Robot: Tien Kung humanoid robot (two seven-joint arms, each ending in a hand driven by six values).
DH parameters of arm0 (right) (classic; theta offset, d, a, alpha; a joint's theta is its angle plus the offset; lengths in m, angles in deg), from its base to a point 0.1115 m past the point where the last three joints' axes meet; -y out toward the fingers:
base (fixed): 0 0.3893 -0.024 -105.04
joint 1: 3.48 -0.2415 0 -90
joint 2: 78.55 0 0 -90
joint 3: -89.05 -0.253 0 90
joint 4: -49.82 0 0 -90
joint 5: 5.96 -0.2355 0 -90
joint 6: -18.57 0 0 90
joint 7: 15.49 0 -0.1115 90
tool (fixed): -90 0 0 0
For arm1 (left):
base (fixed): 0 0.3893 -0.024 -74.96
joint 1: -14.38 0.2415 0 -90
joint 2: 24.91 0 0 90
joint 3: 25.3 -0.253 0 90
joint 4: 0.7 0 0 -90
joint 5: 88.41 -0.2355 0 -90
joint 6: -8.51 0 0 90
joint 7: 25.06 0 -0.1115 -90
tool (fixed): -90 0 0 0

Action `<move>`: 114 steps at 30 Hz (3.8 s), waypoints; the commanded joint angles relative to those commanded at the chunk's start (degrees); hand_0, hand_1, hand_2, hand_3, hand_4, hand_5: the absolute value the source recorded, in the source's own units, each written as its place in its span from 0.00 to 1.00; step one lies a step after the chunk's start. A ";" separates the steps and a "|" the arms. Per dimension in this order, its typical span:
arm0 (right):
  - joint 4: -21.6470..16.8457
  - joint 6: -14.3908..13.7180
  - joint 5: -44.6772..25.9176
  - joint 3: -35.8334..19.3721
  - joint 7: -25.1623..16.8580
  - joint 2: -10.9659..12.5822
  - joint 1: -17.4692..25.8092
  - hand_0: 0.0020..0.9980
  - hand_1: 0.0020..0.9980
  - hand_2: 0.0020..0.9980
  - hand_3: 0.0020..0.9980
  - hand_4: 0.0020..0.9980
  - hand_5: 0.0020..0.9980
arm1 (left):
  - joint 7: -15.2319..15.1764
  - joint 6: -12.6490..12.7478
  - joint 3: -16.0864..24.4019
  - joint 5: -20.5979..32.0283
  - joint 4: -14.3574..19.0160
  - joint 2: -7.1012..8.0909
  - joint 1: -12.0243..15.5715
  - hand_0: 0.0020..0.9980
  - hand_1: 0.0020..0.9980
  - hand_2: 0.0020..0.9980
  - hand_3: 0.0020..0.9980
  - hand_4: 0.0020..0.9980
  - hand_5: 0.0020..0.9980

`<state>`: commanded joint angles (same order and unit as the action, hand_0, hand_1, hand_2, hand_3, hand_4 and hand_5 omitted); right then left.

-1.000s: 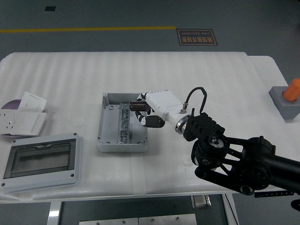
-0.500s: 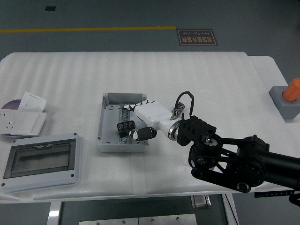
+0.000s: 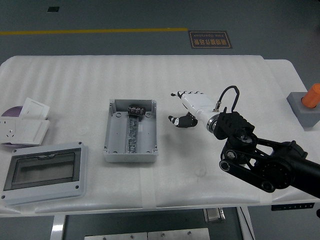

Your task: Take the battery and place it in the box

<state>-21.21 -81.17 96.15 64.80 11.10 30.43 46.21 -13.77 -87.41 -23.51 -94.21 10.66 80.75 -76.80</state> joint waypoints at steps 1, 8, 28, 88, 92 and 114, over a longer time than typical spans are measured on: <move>0.75 0.24 -0.32 0.22 0.11 0.05 0.05 0.90 0.86 0.86 0.93 0.73 0.46 | 0.01 0.00 -0.01 -0.02 0.00 0.00 -0.01 0.65 0.68 0.58 0.53 0.64 0.37; 4.91 1.90 -1.91 1.55 -0.05 -0.39 -0.13 0.89 0.85 0.86 0.93 0.74 0.48 | -0.14 0.10 -0.31 0.05 0.06 0.01 -0.16 0.65 0.68 0.57 0.53 0.63 0.36; 7.33 -1.95 -3.36 4.05 -0.27 -1.87 -0.54 0.83 0.76 0.75 0.89 0.78 0.57 | -0.87 0.46 -1.56 1.15 0.24 0.01 -0.17 0.65 0.68 0.57 0.53 0.62 0.35; -15.59 -9.02 -6.07 1.72 -5.72 0.06 -0.33 0.59 0.55 0.51 0.70 0.37 0.30 | -2.68 1.76 -0.97 0.77 0.23 -0.18 0.00 0.62 0.66 0.58 0.55 0.66 0.39; -15.11 -3.83 -6.50 3.99 -3.48 -0.82 -1.58 0.61 0.58 0.63 0.71 0.46 0.35 | -2.65 1.66 -1.23 1.01 0.26 0.01 0.02 0.62 0.66 0.58 0.55 0.67 0.39; -10.33 -4.93 -3.61 5.65 -5.35 -2.95 -1.70 1.00 1.00 1.00 1.00 0.68 0.51 | -3.01 1.67 -1.78 1.42 0.34 -0.03 -0.06 0.62 0.66 0.57 0.54 0.67 0.40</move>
<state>-31.54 -86.09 92.54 70.46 5.74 27.48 44.51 -16.78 -85.74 -25.30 -92.79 11.00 80.71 -76.85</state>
